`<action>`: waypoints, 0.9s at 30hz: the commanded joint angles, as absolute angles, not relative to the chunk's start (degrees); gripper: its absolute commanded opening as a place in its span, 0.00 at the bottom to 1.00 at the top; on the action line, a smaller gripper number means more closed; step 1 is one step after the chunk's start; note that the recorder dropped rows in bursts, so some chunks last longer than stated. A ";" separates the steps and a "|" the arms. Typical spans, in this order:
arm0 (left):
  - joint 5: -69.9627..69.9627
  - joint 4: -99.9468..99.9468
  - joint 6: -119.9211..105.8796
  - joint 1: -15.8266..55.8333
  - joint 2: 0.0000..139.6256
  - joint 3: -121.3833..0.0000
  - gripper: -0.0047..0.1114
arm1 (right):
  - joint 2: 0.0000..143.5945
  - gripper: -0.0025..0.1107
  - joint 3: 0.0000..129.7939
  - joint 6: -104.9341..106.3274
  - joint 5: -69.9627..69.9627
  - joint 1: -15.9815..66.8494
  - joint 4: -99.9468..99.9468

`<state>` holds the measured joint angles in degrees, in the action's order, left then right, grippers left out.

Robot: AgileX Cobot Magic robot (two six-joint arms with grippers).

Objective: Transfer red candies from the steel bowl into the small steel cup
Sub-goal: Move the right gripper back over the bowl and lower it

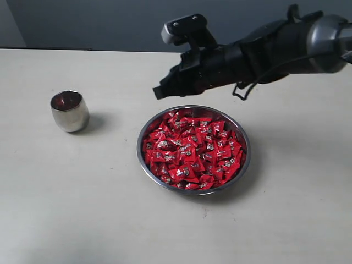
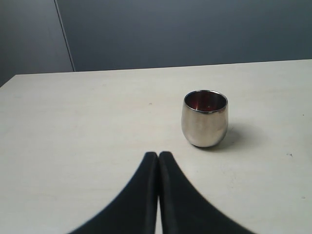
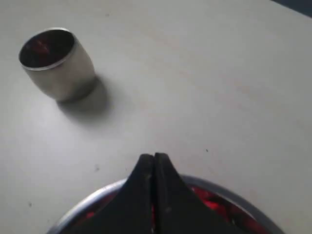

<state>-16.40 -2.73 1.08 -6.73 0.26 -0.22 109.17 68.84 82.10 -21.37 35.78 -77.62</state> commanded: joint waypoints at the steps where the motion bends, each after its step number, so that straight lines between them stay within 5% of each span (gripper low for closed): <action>1: -16.31 -2.60 1.12 -6.77 0.00 0.00 0.04 | 104.91 0.02 61.78 90.89 -25.26 30.76 -86.81; 27: -16.31 -2.60 1.12 -6.77 0.00 0.00 0.04 | 109.71 0.02 64.81 87.64 -31.85 28.71 -80.65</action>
<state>-16.40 -2.73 1.08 -6.73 0.26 -0.22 107.57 62.89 87.55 -29.47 28.30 -81.87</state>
